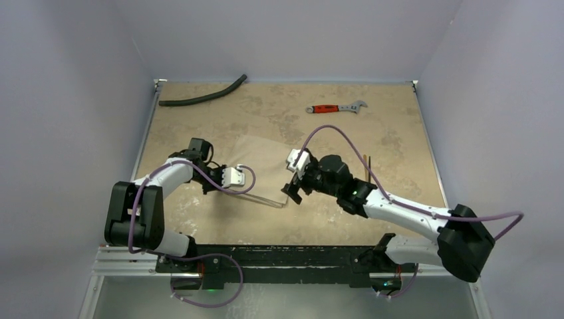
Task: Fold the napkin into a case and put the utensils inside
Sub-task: Rotate the upper triangle-folded napkin at the center of the board, then pick up the upper triangle-folded napkin from the center of the board.
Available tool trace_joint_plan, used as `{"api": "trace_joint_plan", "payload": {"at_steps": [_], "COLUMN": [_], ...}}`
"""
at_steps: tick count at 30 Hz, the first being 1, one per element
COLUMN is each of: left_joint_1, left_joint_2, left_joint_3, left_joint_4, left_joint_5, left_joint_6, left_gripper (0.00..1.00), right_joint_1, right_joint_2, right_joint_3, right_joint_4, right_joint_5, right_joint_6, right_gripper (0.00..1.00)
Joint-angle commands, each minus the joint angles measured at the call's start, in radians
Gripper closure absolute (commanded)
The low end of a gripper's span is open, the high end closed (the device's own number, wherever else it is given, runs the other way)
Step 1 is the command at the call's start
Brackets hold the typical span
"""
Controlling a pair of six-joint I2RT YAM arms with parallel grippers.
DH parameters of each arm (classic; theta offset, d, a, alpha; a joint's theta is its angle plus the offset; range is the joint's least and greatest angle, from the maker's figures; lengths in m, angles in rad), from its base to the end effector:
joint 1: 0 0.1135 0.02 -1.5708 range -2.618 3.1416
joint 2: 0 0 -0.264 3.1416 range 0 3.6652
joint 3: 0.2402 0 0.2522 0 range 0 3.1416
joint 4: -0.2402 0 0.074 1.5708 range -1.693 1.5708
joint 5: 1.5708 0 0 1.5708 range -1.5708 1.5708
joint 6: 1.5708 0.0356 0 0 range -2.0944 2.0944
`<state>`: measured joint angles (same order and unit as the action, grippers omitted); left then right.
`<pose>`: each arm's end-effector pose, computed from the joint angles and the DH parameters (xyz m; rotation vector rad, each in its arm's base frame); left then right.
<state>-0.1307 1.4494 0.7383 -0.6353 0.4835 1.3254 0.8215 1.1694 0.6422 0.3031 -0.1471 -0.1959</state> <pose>0.2321 -0.0472 0.1583 1.8274 1.9388 -0.3742 0.1768 0.1977 0.2609 -0.9835 1.5432 0.5765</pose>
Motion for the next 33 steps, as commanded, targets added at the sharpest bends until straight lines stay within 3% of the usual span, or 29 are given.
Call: {"api": "trace_joint_plan", "payload": {"at_steps": [1, 14, 24, 33], "left_joint_1": [0.009, 0.013, 0.038, 0.094], "left_joint_2": [0.028, 0.039, 0.034, 0.037], "left_joint_3": [0.035, 0.036, 0.026, 0.030], "left_joint_4": [-0.058, -0.041, -0.036, -0.055], "left_joint_5": [0.062, 0.034, 0.027, 0.005], "left_joint_6": [0.001, 0.003, 0.019, 0.053], "left_gripper": [1.00, 1.00, 1.00, 1.00], "right_joint_1": [0.071, 0.195, 0.211, 0.241], "right_joint_2": [0.053, 0.308, 0.420, 0.494], "right_joint_3": [-0.013, 0.056, 0.097, 0.148], "right_joint_4": [-0.007, 0.017, 0.062, 0.019], "right_joint_5": [-0.040, 0.058, 0.119, 0.162], "right_joint_6": [-0.109, -0.187, -0.174, -0.182], "right_gripper": [0.02, 0.02, 0.08, 0.19]}}
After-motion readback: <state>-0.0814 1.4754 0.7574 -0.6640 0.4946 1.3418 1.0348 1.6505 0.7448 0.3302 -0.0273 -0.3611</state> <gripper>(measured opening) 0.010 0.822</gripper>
